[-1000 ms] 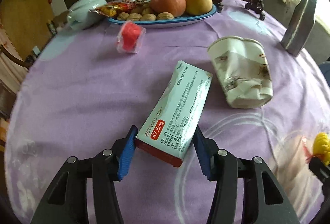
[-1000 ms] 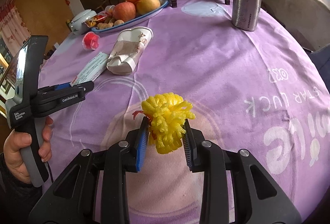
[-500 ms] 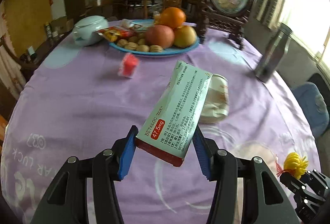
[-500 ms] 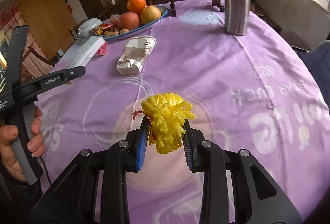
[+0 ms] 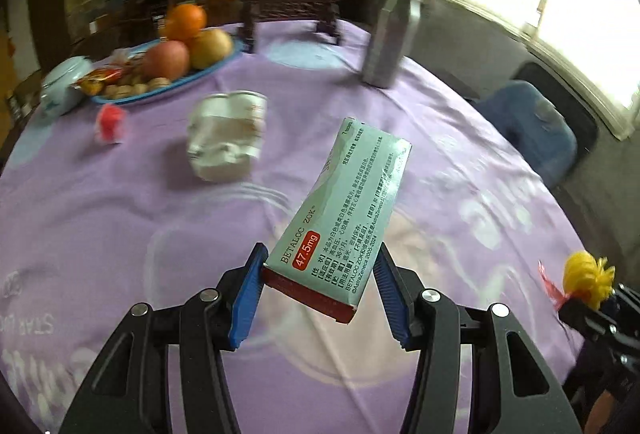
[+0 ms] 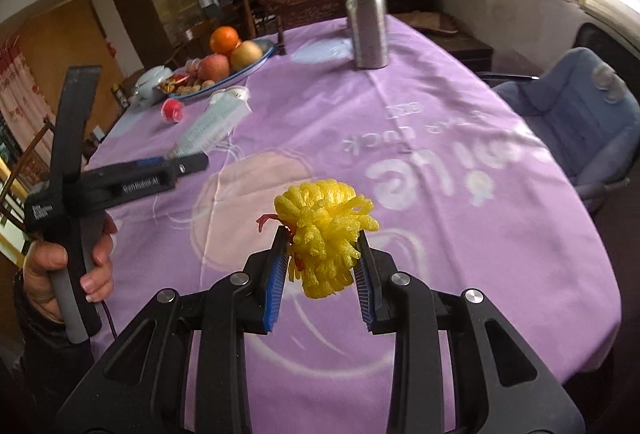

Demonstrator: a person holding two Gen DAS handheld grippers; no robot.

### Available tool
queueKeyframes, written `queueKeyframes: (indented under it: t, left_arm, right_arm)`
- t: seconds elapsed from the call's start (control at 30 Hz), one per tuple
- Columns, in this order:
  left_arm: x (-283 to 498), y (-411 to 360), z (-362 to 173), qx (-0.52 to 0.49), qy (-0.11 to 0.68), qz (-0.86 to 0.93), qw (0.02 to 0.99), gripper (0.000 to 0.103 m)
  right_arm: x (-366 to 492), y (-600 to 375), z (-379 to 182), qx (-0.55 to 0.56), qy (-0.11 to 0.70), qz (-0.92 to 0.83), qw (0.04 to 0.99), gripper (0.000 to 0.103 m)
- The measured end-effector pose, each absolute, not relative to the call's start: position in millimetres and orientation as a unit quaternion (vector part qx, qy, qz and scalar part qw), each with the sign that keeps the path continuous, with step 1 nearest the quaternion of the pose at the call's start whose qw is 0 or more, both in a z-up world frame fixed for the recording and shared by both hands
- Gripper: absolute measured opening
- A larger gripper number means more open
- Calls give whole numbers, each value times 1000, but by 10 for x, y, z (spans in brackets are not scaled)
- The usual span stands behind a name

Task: Collect trash
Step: 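Carry the pompom and medicine box off the table to the red basket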

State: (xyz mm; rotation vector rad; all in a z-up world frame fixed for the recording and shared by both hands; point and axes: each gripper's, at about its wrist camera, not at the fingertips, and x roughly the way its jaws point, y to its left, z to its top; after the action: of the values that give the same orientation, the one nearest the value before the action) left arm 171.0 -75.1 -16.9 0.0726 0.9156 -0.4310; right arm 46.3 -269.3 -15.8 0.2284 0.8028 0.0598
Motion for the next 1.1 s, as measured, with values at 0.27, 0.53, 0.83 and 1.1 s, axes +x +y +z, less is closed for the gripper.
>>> queueKeyframes:
  t: [0.27,0.53,0.83,1.1]
  left_arm:
    - [1161,-1035,-64,53,429,-261,863,54]
    - [657,-1235,-60,66,424,-296,853,54]
    - [117,-1590,-81,102,412,-357,832,54]
    - [-432,-2036,-155,159,400,-416,801,54]
  right_arm:
    - [123,-2918,-121,133,367,20,920,32]
    - [-249,-3125,-179,149,350,6,925,32]
    - [-830,-3484,-322,172,344,-34,922,32]
    - [-1342,-3827,-449,197,340,-75,917,32]
